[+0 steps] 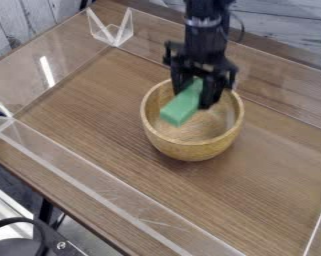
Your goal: Remove the green block from inside the brown bowl and put it on the table
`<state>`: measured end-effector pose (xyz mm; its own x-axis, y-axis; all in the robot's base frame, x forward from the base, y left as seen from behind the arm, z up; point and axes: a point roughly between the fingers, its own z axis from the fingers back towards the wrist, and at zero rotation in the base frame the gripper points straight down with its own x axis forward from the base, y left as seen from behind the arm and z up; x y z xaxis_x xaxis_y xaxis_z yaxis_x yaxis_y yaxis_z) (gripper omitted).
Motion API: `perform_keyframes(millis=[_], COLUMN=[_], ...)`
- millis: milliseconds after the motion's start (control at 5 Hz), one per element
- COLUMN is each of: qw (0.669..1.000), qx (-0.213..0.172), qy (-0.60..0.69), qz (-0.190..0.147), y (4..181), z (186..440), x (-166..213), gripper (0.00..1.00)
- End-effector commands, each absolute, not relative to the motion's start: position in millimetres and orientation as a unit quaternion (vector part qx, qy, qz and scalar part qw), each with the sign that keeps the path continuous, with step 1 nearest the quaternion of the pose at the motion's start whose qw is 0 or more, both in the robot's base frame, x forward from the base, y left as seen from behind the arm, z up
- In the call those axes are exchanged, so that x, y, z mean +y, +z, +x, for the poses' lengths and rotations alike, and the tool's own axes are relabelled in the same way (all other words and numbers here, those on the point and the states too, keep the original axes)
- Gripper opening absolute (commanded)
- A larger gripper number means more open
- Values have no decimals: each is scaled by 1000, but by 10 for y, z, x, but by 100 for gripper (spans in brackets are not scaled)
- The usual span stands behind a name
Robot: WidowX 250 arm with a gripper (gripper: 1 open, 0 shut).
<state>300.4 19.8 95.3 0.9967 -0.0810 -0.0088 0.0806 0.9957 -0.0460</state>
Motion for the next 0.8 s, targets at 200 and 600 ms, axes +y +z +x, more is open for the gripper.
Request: perform_keyframes(millis=[200, 600], qw=[998, 999], qx=[-52, -39], qy=[30, -1], qz=[-9, -23], y=[1360, 1061], z=[3183, 3220], x=[829, 548], gripper=[0, 0])
